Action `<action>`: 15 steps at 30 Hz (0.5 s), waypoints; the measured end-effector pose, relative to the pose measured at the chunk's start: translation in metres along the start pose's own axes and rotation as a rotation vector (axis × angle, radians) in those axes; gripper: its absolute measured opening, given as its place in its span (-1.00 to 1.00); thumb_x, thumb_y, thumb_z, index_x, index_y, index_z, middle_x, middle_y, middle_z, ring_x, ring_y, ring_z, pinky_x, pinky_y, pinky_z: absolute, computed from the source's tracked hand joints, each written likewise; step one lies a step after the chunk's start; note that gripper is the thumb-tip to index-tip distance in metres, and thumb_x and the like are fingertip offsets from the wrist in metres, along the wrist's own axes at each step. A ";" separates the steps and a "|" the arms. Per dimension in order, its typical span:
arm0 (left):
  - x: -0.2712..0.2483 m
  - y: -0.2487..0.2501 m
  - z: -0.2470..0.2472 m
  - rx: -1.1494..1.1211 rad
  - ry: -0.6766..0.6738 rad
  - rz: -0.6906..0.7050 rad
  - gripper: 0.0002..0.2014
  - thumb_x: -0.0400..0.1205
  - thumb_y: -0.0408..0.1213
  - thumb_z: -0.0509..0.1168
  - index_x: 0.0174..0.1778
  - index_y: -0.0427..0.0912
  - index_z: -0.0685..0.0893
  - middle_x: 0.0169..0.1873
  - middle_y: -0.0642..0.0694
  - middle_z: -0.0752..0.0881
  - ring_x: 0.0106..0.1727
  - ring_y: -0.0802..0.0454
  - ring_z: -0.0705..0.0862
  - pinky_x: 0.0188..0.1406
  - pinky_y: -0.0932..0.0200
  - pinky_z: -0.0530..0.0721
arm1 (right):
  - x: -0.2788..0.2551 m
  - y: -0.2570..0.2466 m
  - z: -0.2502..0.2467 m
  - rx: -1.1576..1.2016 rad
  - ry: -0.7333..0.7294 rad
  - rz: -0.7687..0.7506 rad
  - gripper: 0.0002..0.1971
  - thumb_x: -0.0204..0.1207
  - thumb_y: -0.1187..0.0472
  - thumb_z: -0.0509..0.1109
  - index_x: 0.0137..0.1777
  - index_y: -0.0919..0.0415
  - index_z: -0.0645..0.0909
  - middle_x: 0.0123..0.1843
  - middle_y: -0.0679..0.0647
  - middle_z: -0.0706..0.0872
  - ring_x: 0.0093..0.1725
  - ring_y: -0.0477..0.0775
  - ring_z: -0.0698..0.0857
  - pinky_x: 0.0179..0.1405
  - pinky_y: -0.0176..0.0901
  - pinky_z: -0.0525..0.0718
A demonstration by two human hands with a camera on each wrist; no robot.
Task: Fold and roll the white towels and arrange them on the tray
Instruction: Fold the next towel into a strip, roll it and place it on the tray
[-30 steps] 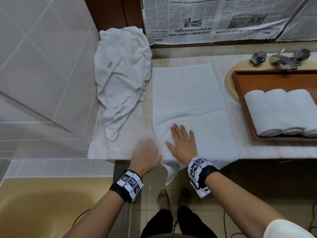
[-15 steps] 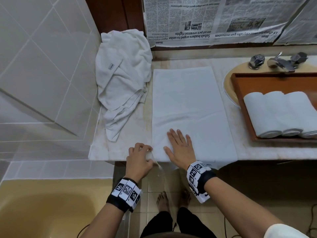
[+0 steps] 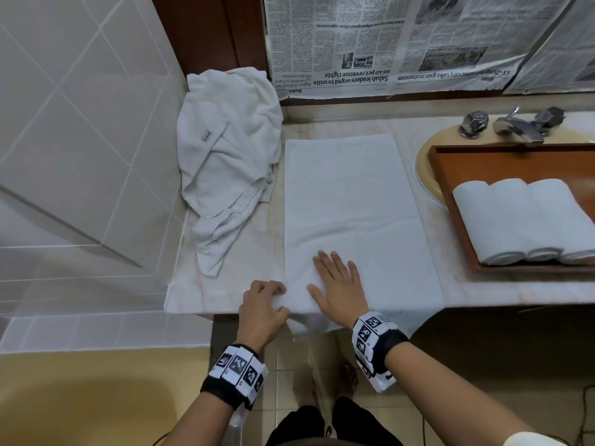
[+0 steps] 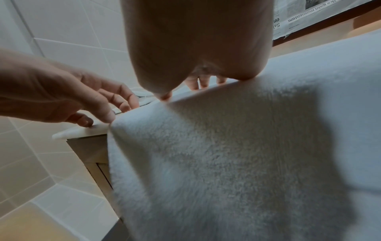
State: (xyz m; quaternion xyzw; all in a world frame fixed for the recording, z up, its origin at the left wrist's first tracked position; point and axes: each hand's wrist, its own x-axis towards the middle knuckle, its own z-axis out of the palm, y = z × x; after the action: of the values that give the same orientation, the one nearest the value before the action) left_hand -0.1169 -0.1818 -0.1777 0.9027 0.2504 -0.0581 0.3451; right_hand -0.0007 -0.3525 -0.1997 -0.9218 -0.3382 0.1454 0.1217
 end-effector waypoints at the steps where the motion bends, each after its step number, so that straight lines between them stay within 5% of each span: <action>1: 0.002 -0.005 -0.001 -0.035 -0.002 0.007 -0.61 0.45 -0.25 0.41 0.19 0.10 0.63 0.13 0.06 0.47 0.21 -0.06 0.52 0.20 -0.03 0.57 | 0.000 0.000 0.000 0.006 0.006 -0.001 -0.22 0.57 -0.30 -0.30 0.76 0.02 -0.05 0.78 -0.11 -0.14 0.75 -0.01 -0.21 0.67 0.09 -0.33; 5: 0.002 -0.004 -0.001 -0.028 0.021 0.062 -0.52 0.52 -0.09 0.32 0.39 0.10 0.55 0.27 0.03 0.47 0.32 -0.07 0.48 0.29 -0.07 0.53 | -0.001 -0.001 0.001 0.011 0.016 0.004 -0.22 0.57 -0.30 -0.28 0.76 0.04 -0.02 0.78 -0.10 -0.11 0.75 0.00 -0.19 0.68 0.11 -0.29; 9: 0.005 0.006 0.008 0.270 0.032 0.145 -0.43 0.64 0.17 0.19 0.60 0.24 0.33 0.56 0.14 0.29 0.50 -0.02 0.28 0.34 -0.12 0.36 | 0.000 -0.006 -0.004 0.047 0.036 0.006 -0.21 0.56 -0.29 -0.23 0.74 0.07 0.08 0.78 -0.05 -0.01 0.75 0.04 -0.08 0.69 0.17 -0.09; 12: 0.015 0.009 0.007 0.289 0.073 0.113 -0.50 0.66 0.16 0.06 0.55 0.20 0.40 0.59 0.08 0.34 0.55 -0.03 0.30 0.34 -0.14 0.36 | 0.001 0.002 -0.015 0.066 0.086 0.050 -0.26 0.59 -0.25 -0.19 0.72 0.08 0.14 0.77 -0.04 0.03 0.75 0.04 -0.04 0.65 0.16 0.03; 15: 0.035 0.029 0.013 0.306 0.030 0.183 -0.40 0.67 0.17 -0.18 0.66 0.16 0.27 0.72 0.08 0.14 0.70 -0.01 0.12 0.44 -0.21 0.30 | 0.006 0.008 -0.016 0.016 0.037 0.035 -0.30 0.65 -0.19 -0.17 0.73 0.10 0.15 0.77 -0.03 0.06 0.75 0.05 -0.01 0.67 0.29 0.09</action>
State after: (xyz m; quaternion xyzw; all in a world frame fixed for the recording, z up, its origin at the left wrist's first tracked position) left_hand -0.0717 -0.1940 -0.1801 0.9644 0.1606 -0.0505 0.2040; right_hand 0.0141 -0.3563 -0.1882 -0.9291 -0.3183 0.1332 0.1328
